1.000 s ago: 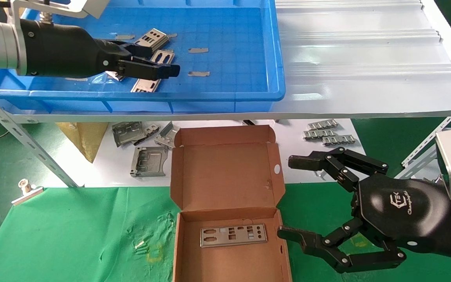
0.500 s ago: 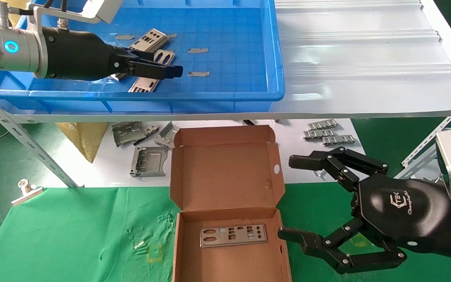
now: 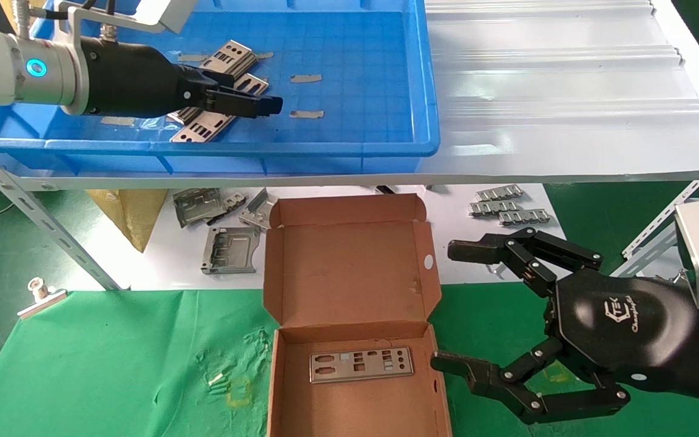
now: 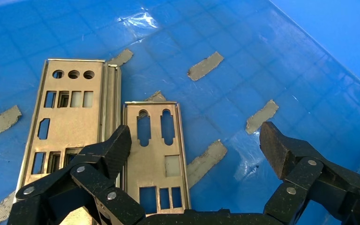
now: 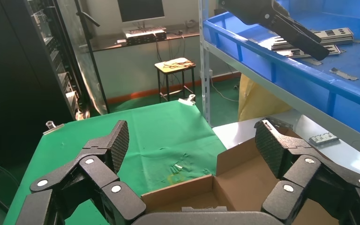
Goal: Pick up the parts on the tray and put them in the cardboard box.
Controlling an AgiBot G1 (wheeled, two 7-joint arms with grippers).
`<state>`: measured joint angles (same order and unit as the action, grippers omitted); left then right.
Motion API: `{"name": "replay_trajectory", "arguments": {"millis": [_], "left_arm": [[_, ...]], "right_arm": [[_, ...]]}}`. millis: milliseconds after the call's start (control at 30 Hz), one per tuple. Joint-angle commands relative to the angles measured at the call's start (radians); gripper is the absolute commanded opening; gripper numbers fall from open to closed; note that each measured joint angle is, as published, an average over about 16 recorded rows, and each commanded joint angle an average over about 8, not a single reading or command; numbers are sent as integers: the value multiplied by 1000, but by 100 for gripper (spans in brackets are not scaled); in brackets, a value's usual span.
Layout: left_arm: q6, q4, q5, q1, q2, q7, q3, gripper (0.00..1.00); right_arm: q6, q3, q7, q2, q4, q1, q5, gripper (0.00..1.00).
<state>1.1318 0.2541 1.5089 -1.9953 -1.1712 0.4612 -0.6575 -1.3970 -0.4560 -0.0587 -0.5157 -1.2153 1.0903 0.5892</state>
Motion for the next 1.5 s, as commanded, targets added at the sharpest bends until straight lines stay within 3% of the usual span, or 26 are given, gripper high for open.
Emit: {"name": "replay_trajectory", "arguments": {"millis": [33,67,133,700,767,967,1033,1500], "left_arm": [[-6,-11,2,-2,-5,-5,-1,17],[-10,-14,3,-3,-6,-10,-1,7],[-14,-18,3,-3,-8,-24,-1,0],[-14,-52,-22,-6,-26,-82,15,1],[-13,-55,-26,-7,-28,-88,18,11],[-16,-63,-32,-10,-28,-107,23,84],[-20,-67,-31,-10,-28,-114,23,99],[-12,-73,-43,-16,-21,-159,31,100]], "right_arm": [[0,0,0,0,0,0,0,100],[0,0,0,0,0,0,0,100],[0,0,0,0,0,0,0,100],[0,0,0,0,0,0,0,100],[0,0,0,0,0,0,0,100],[0,0,0,0,0,0,0,100],[0,0,0,0,0,0,0,100],[0,0,0,0,0,0,0,100]]}}
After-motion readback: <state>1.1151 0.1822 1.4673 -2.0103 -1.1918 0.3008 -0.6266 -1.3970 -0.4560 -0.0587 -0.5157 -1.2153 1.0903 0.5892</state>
